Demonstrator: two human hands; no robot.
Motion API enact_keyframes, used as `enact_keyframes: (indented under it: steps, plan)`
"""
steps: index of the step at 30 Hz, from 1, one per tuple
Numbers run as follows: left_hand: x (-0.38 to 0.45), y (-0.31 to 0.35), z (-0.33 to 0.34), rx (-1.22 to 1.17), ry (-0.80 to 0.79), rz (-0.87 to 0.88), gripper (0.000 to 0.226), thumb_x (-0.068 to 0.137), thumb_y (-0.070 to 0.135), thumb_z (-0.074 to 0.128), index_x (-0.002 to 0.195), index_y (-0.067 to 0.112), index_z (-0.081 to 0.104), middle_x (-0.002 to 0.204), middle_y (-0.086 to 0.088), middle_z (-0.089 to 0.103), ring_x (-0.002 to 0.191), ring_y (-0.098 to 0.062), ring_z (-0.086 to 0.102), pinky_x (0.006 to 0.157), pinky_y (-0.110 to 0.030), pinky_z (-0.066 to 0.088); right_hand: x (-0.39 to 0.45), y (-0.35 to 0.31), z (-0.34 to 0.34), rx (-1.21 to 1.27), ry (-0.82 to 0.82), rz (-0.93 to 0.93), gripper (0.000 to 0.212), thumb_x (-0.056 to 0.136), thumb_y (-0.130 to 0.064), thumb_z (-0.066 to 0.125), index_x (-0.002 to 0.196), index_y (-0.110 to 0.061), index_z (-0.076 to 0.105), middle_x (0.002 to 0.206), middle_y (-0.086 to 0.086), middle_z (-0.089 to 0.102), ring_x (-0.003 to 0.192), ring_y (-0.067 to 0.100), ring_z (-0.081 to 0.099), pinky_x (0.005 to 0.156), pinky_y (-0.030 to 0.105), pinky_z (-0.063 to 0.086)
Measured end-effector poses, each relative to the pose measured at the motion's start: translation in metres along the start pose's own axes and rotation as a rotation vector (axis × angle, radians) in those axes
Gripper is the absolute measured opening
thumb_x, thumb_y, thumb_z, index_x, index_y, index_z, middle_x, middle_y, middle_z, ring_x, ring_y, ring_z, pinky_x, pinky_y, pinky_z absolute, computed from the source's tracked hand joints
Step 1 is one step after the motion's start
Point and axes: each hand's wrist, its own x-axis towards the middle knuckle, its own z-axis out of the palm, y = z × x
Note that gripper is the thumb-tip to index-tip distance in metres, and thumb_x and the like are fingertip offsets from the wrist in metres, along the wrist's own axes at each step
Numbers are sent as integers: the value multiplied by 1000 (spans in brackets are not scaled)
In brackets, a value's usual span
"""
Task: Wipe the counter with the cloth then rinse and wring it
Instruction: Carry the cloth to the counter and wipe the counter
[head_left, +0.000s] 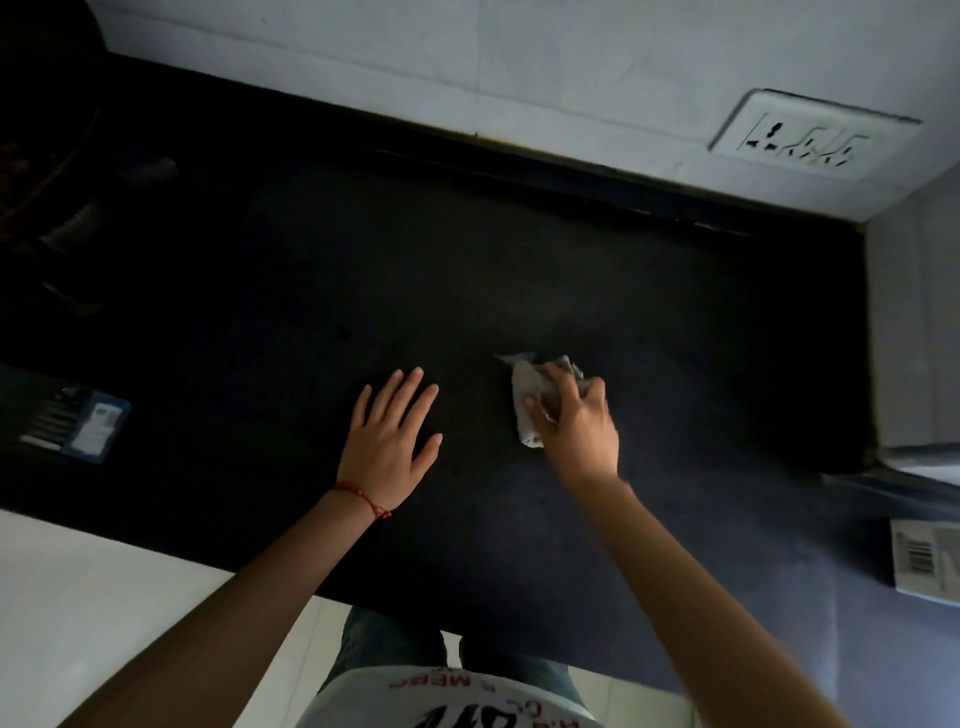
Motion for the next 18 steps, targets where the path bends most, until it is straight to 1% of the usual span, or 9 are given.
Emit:
enact_keyframes:
  steps: [4,6,7,10,12,13,16,17,18]
  plan:
    - [0,-5,-1,-59,-7,13,58,89,40,42,141,17,32,154,-9,26,143,-27,20,115,-46,12,66,-11,-12,21,82,170,49,89,-39,52,134,-26,38,125,18,40,112,37,48,78,42,47]
    - [-5,-10,-7,-87,38,-18,57,88,35,49,140,15,35,152,-11,31,142,-29,24,114,-46,13,65,-17,-8,51,132,221,48,89,-38,51,134,-24,38,124,19,40,111,38,48,76,41,47]
    - [-8,-16,-10,-97,63,-47,56,87,34,51,138,14,37,150,-12,34,141,-30,27,113,-48,17,52,-18,-2,47,128,201,48,89,-38,51,134,-25,39,123,19,40,109,38,49,74,40,46]
    - [-20,-39,-13,-109,95,-151,54,87,30,53,136,12,41,147,-13,39,139,-31,31,110,-53,23,5,-13,11,21,48,45,49,88,-40,54,134,-26,42,117,17,43,101,37,53,70,39,47]
    - [-25,-52,-11,-93,80,-192,53,87,30,53,136,11,42,148,-14,38,139,-32,30,110,-54,23,16,-8,7,-19,12,-1,50,88,-40,54,134,-26,42,119,17,44,101,38,54,72,41,48]
    - [-27,-56,-10,-79,64,-199,54,88,31,53,136,11,41,148,-14,37,139,-32,30,111,-54,23,33,-11,3,-31,21,16,50,88,-40,53,134,-26,42,121,18,43,104,39,53,75,43,48]
    - [-28,-58,-7,-59,51,-202,54,88,32,52,137,11,40,149,-15,37,139,-33,31,111,-55,24,82,-27,-5,-4,116,169,48,89,-38,51,134,-24,42,125,21,41,112,41,48,80,45,47]
    - [-28,-58,-6,-58,53,-201,54,88,32,52,137,11,40,148,-15,37,138,-33,31,110,-55,24,82,-35,-2,2,127,181,47,90,-36,51,134,-23,41,126,21,40,113,41,47,80,45,47]
    - [-28,-58,-6,-58,57,-198,54,88,32,51,136,11,41,148,-15,38,138,-33,32,110,-55,25,74,-42,5,-7,102,143,47,90,-35,51,134,-24,41,126,21,40,112,41,47,80,46,47]
